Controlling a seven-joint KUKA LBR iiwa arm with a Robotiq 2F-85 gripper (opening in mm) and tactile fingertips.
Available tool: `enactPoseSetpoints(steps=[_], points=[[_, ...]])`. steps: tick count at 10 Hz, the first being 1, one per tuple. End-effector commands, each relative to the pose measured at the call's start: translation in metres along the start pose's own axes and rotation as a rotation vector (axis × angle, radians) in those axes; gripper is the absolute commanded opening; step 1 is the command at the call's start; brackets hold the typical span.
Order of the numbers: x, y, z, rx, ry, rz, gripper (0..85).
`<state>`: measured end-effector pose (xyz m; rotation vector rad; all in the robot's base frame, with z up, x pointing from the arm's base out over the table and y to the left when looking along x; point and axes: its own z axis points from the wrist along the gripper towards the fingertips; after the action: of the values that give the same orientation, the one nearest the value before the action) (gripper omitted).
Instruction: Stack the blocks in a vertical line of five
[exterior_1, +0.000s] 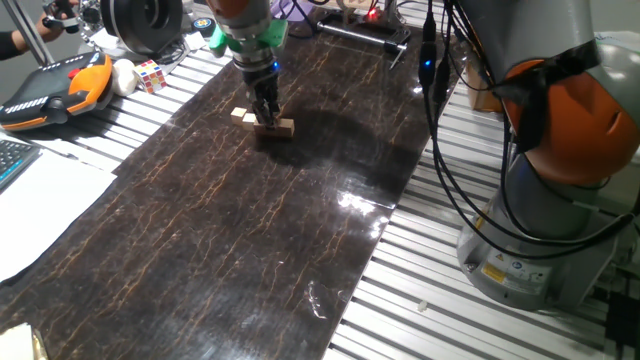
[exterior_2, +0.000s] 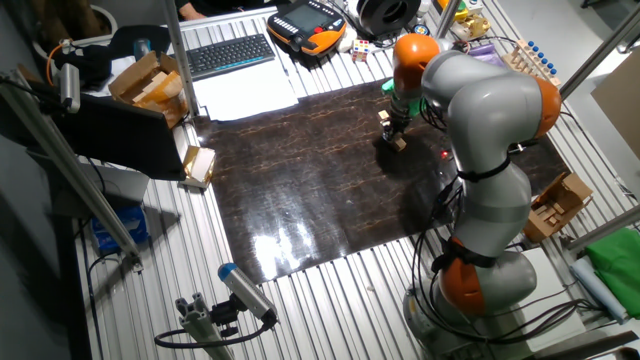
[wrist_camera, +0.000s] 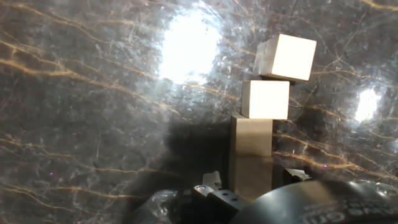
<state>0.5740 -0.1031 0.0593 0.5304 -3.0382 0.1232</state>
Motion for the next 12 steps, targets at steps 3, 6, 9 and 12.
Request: enactPoseSetpoints(steps=[3,6,9,12], points=[[-0.0004,-0.001,0.0005,-0.001,0.0,-0.006,54.7],[-0.0004,-0.0008,0.0005,-0.003,0.001,0.003,54.7],[-0.0017,-0.0003,-0.0021,-0.006,-0.003,0.008,54.7],[-0.0037,0.0002,-0.0037,0.0,-0.016,0.003,54.7]])
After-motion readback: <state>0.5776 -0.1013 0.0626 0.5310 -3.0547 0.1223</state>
